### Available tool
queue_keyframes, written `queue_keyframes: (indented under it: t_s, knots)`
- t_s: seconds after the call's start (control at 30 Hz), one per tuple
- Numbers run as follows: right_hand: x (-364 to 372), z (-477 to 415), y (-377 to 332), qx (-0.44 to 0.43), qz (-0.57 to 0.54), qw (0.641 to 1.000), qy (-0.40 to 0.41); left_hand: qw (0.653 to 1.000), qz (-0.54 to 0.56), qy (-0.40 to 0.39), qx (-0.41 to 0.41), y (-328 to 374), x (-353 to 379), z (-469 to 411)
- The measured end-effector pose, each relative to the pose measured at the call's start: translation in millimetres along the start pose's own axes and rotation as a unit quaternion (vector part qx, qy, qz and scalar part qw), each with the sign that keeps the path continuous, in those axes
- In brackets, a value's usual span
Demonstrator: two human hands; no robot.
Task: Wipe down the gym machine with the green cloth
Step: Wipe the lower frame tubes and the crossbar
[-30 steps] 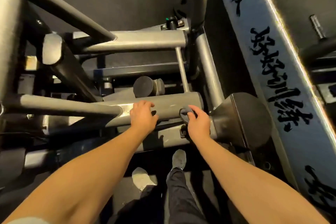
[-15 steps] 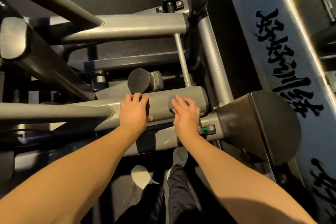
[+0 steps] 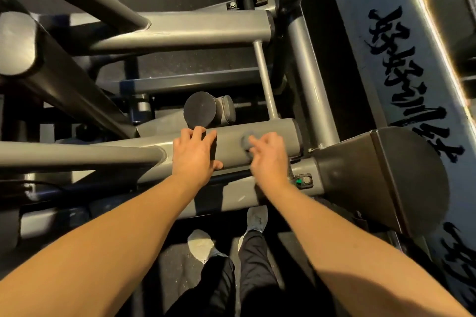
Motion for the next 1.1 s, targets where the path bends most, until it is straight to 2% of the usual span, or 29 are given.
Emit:
queue_keyframes:
  t_s: [0.07,0.13,0.2,0.3,0.37,0.43,0.53,0.6,0.63,0.7,0.8,0.9,0.97,1.07,1.1]
  knots:
    - [-22.3,-22.6,20.0,0.099,-0.001,0.993,0.066,1.0,-0.003,0.001,0.001,-1.6,0.5,-0.6]
    - [-26.4,-19.3,21.1,0.142,0.029,0.981,0.128,1.0,-0.006,0.001,0.001,-0.4,1.5,-0.3]
    - [-7.2,4.0,-1.6,0.114,0.031,0.986,0.122,1.0,-0.006,0.002,-0.002,-0.7,1.7,-0.6]
    - [24.1,47.0,-31.5,-0.016,0.072,0.997,0.038,1.0,-0.006,-0.008,0.001,0.6,-1.4,-0.1]
    - [21.9,43.4,-29.1,-0.097,0.117,0.988,-0.01,0.999,-0.019,-0.022,0.012,0.9,-4.7,1.0]
    - [2.7,15.9,-12.5,-0.107,0.175,0.979,-0.015,0.999,-0.032,-0.025,0.013,-4.7,-8.1,2.2]
    - [-29.7,-15.5,13.5,0.032,0.221,0.973,0.052,0.998,-0.055,-0.016,-0.022,-18.9,-13.3,3.8]
    - [-29.1,-11.4,8.8,0.099,0.163,0.977,0.093,0.997,-0.06,-0.029,-0.029,-23.3,-12.5,3.8]
    - [-21.5,-3.2,-2.1,0.103,0.131,0.982,0.09,0.997,-0.058,-0.033,-0.031,-23.1,-11.6,3.3]
    - [4.3,17.7,-24.7,0.062,0.097,0.992,0.045,0.997,-0.054,-0.036,-0.035,-20.9,-10.5,2.8]
    - [33.6,48.9,-43.8,-0.045,0.098,0.994,-0.003,0.997,-0.051,-0.04,-0.042,-17.4,-10.3,4.9]
    - [19.1,26.2,-29.0,-0.12,0.131,0.983,-0.04,0.997,-0.044,-0.039,-0.044,-18.2,-13.0,5.0]
    - [-0.6,-1.9,-0.9,-0.072,0.143,0.987,-0.011,0.997,-0.034,-0.045,-0.043,-19.1,-14.2,4.4]
    - [-23.7,-21.7,25.8,0.112,0.096,0.985,0.085,0.997,-0.032,-0.052,-0.039,-19.2,-13.9,4.1]
    - [-20.0,-18.1,21.3,0.142,0.077,0.981,0.109,0.998,-0.031,-0.048,-0.04,-20.1,-12.8,4.1]
Point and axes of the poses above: each hand's wrist, its own z-axis away from the middle knuckle, its own x-axis out of the palm, y = z × x, the point moved 1 cm from there along -z, towards the middle knuckle, and after that the axes turned 14 degrees about x, right-handed, at the moved point
